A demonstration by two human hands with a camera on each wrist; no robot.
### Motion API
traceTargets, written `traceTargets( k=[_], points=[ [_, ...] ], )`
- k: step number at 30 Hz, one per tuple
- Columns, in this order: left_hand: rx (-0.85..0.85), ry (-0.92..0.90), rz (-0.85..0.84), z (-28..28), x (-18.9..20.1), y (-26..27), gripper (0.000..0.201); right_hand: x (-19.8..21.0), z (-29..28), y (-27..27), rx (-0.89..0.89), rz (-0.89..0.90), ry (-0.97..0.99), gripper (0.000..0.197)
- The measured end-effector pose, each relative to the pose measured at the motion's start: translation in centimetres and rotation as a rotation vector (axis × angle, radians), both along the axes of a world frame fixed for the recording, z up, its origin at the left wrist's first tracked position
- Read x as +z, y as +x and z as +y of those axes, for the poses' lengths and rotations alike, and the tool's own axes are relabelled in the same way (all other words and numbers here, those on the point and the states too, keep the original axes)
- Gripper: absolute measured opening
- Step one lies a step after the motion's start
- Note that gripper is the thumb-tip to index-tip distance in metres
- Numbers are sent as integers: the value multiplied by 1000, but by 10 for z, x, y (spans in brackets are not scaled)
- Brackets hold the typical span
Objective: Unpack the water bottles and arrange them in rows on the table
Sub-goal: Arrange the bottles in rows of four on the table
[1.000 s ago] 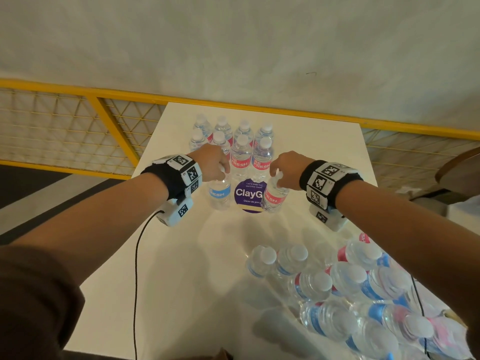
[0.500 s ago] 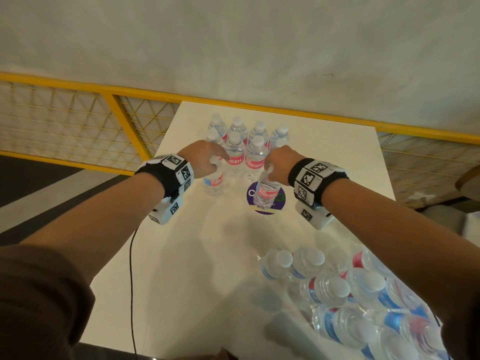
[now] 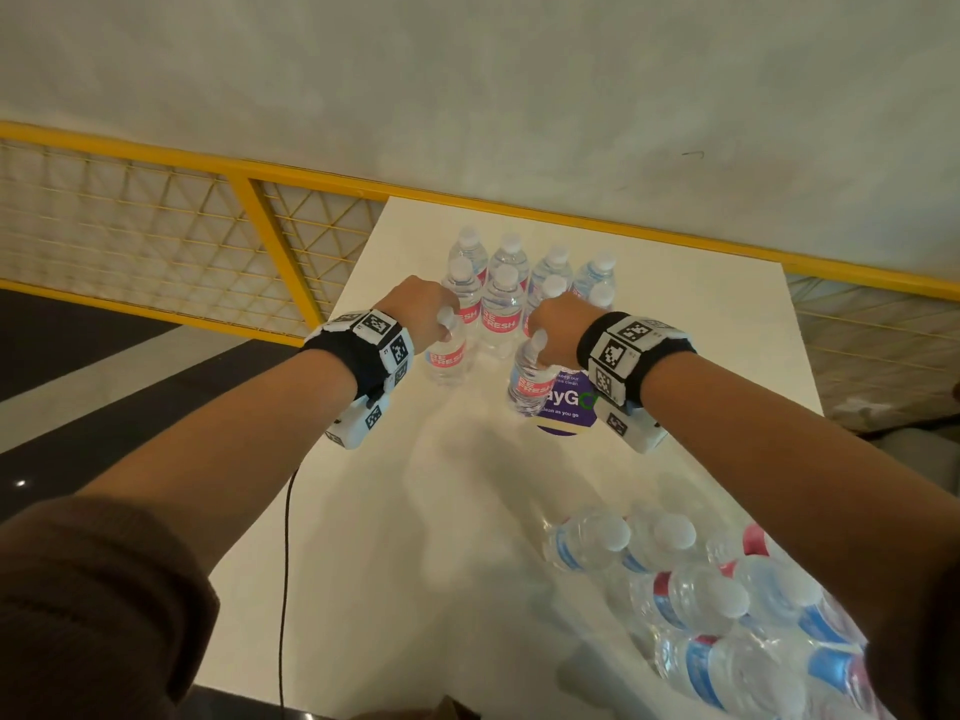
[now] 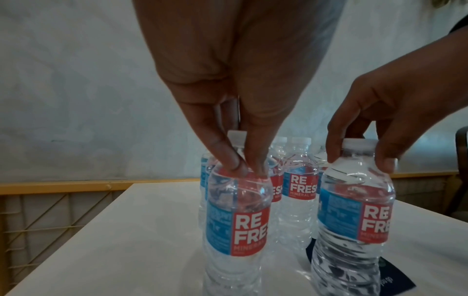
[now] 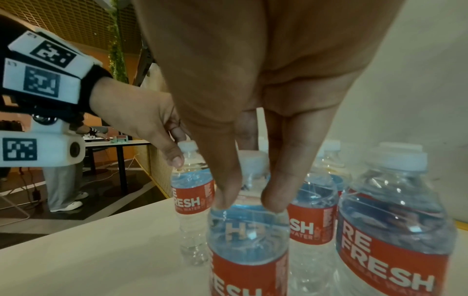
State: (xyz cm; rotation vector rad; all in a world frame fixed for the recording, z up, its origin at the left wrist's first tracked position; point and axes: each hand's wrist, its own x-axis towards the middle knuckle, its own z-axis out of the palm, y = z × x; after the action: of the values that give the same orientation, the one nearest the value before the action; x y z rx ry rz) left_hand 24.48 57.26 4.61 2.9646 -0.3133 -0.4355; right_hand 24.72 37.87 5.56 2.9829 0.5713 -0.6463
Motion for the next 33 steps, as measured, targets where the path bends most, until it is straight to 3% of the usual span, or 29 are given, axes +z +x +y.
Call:
traceTargets(
  k=[10, 17, 33],
  points=[
    [-5, -32, 23, 4, 3, 5, 31, -3, 29, 10, 60, -65, 139, 41],
    [45, -43, 31, 6, 4, 5, 32, -2, 40, 19, 29, -60, 123, 40],
    [-39, -27, 43, 7, 13, 12, 30, -11, 50, 22, -46, -70, 159, 39]
  ],
)
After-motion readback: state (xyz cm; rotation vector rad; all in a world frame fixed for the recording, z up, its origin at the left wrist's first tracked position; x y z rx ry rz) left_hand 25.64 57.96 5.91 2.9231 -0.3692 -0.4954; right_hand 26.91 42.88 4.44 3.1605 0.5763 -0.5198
